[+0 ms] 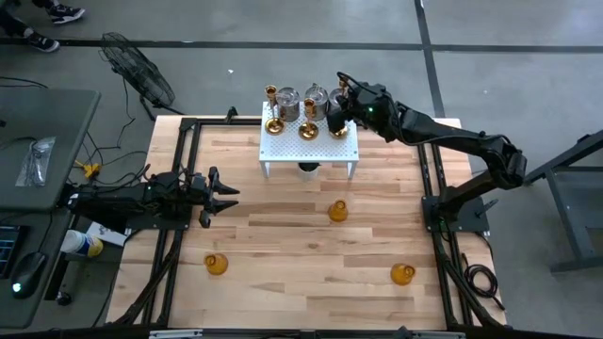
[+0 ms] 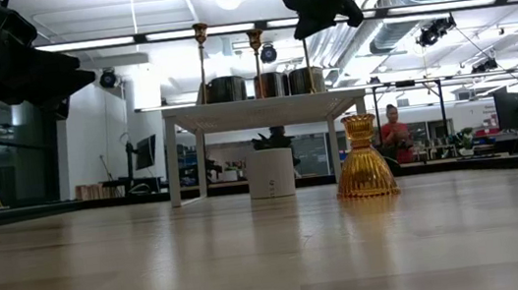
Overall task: Pick & Place candle stick holders
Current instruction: Put the gold candlestick holder on the shelf
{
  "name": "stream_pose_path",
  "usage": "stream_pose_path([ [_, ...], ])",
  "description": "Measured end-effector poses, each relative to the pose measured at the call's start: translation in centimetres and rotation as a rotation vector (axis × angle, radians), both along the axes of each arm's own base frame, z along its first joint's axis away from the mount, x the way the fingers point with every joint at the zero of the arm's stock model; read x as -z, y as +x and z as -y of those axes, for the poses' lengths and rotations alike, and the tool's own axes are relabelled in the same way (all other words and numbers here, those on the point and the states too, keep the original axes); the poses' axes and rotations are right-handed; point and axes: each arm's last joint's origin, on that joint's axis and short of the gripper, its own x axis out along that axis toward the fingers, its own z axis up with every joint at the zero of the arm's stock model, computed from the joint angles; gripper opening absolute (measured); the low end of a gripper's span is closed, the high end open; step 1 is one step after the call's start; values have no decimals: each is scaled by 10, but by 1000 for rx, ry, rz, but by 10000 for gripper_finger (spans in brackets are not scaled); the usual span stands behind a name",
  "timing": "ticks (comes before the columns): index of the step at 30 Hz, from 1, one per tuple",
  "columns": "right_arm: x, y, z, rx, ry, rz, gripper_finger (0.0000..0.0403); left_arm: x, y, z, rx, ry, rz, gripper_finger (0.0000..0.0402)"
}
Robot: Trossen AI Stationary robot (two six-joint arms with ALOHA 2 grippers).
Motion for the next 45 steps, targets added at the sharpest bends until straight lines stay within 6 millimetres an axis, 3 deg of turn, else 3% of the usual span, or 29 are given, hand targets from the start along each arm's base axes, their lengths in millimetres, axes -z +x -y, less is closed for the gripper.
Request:
stream_pose_path([
  [40,0,-1,2,-5,3,1,20,0,0,0,0,0,0,152],
  [45,0,-1,2,-4,2,3,45,0,0,0,0,0,0,152],
])
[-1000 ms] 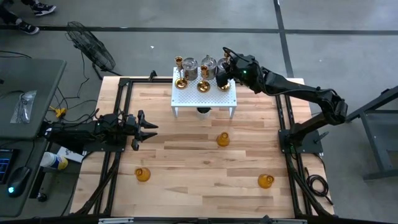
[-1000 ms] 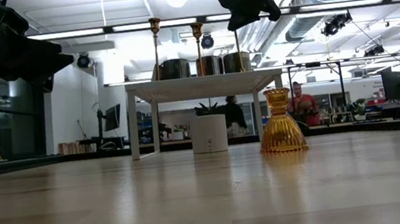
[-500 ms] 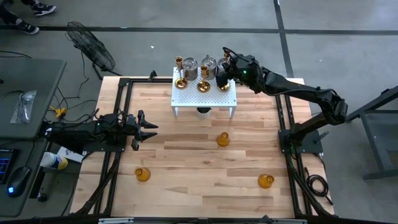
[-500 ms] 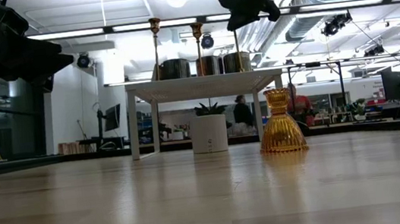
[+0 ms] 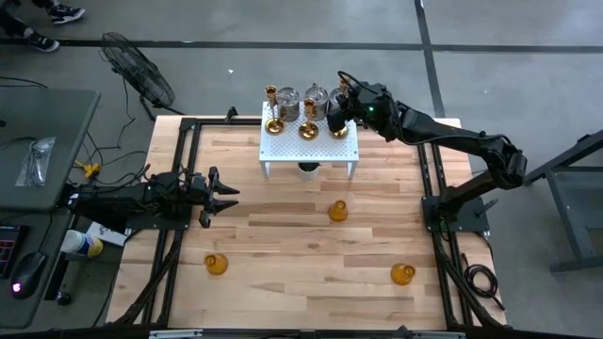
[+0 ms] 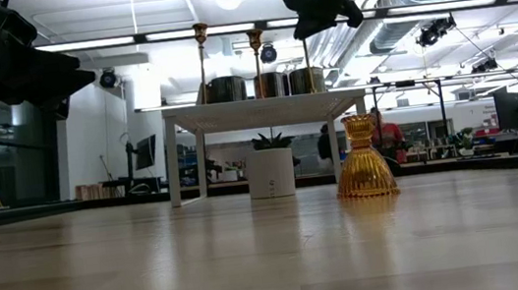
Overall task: Pick & Place candle stick holders
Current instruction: Put the gold candlestick holder on the shelf
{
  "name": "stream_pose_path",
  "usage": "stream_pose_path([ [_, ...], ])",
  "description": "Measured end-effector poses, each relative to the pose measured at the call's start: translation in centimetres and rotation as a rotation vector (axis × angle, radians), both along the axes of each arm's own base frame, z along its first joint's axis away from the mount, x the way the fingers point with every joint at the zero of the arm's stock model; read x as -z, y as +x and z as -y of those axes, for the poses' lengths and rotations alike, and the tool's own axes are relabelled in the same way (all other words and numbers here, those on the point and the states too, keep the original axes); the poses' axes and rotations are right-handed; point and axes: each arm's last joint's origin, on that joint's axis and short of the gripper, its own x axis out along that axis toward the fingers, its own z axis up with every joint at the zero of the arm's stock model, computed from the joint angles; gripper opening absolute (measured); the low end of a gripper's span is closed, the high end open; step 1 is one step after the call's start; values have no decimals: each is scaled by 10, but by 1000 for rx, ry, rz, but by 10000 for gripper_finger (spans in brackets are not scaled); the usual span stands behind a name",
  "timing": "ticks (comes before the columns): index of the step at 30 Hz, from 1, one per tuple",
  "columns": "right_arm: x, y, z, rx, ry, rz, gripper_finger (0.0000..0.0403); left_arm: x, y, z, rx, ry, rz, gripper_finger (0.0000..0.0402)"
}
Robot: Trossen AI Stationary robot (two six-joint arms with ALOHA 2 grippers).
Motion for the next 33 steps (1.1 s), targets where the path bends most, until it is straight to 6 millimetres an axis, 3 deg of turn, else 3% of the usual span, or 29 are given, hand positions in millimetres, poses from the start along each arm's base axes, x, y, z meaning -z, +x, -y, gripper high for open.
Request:
stream_pose_path([
  [7,0,0,0,0,0,0,108,0,0,0,0,0,0,152],
  [13,0,0,0,0,0,-1,138,0,0,0,0,0,0,152],
  [33,-1,0,0,-17,3,8,148,0,0,0,0,0,0,152],
])
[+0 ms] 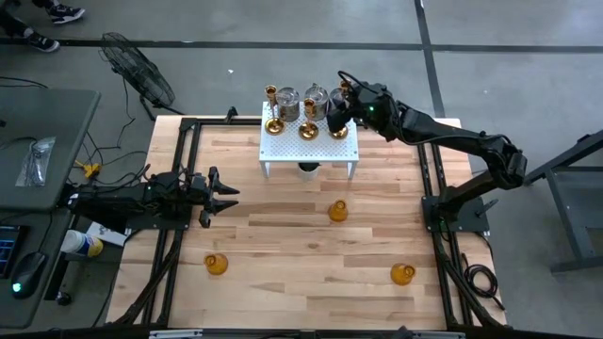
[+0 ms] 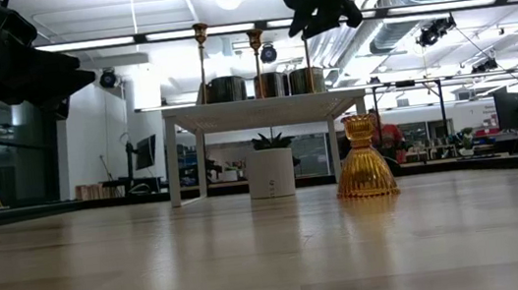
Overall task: Pick & Place candle stick holders
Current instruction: Put the gold candlestick holder on the shelf, then put the bottom right gold candle holder on the shelf
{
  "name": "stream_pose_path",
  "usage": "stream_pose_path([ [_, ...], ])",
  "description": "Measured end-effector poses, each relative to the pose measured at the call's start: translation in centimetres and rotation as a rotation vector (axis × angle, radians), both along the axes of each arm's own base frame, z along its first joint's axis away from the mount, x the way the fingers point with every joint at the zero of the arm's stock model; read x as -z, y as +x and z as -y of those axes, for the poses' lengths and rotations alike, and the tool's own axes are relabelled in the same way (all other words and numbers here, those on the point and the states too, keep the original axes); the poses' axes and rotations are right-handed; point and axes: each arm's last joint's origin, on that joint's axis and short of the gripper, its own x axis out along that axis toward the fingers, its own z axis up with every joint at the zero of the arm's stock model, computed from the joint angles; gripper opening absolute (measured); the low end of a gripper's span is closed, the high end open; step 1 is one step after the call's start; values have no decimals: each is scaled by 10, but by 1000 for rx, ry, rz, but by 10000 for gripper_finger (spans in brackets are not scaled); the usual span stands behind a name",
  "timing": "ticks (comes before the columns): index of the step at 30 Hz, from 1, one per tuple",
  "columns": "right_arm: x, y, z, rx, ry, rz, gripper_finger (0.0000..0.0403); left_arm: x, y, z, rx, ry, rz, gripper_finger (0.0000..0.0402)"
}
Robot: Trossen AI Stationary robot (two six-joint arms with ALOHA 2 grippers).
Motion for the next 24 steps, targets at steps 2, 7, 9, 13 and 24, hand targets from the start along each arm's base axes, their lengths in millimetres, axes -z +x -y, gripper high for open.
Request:
stream_pose_path([
  [2,0,0,0,-11,4,2,155,0,0,0,0,0,0,152],
  [7,0,0,0,-8,3,1,205,0,0,0,0,0,0,152],
  [9,0,0,0,-5,2,1,231,0,0,0,0,0,0,152],
  [13,-2,-2,-1,-5,-1,6,276,0,0,0,-1,0,0,152],
  [24,-8,-16,-11,-65,47,-35,313,0,0,0,0,0,-1,152],
])
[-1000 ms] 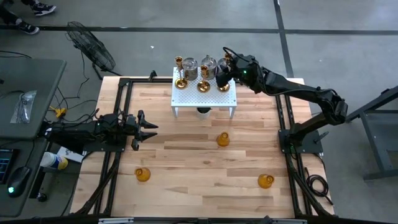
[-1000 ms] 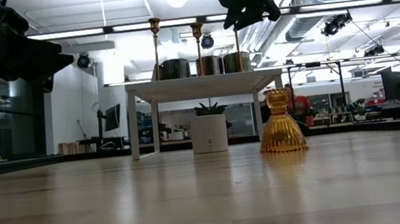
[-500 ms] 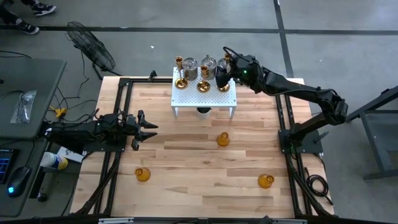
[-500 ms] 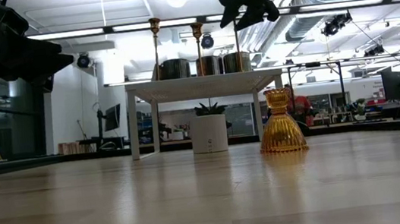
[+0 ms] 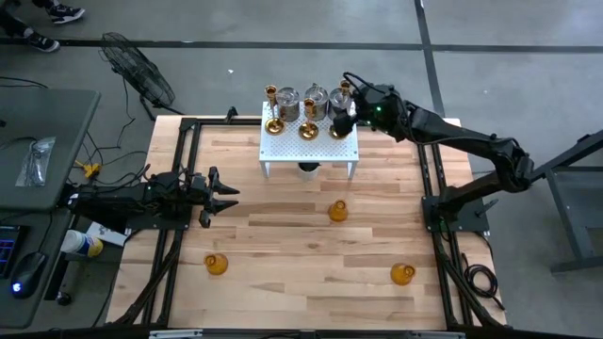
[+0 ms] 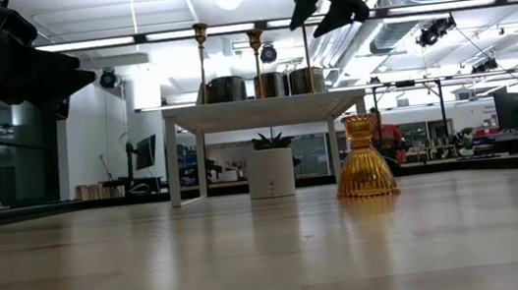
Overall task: Pick & Place candle stick holders
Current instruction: Put the bottom right gold candle holder on the shelf
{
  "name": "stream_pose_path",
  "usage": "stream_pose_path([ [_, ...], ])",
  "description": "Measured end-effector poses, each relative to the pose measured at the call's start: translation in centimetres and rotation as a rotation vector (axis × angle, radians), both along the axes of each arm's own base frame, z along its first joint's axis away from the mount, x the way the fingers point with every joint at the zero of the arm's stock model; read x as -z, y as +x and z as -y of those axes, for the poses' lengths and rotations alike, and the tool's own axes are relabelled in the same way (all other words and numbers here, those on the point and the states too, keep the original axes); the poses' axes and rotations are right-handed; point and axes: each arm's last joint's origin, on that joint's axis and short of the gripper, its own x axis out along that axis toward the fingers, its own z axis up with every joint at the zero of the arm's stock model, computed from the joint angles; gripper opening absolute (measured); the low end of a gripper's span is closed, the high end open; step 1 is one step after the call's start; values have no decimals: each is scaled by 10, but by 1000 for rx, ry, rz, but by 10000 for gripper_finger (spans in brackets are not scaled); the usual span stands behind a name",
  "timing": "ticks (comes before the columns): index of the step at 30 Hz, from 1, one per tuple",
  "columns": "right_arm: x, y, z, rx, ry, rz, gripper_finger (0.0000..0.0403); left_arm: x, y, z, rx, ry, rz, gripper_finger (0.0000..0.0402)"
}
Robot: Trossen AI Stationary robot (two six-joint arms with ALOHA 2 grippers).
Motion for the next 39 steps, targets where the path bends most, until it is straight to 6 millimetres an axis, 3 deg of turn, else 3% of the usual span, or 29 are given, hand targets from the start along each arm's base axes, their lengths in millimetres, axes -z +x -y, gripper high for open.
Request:
stream_pose_path([
  [12,-8,-18,-28,-148,77,-57,314,0,0,0,0,0,1,152],
  [21,-8,-47,-45,-150,162,-187,314,0,0,0,0,0,0,152],
  [39,-11,-96,-95,-136,388,-257,314,0,0,0,0,0,1,152],
])
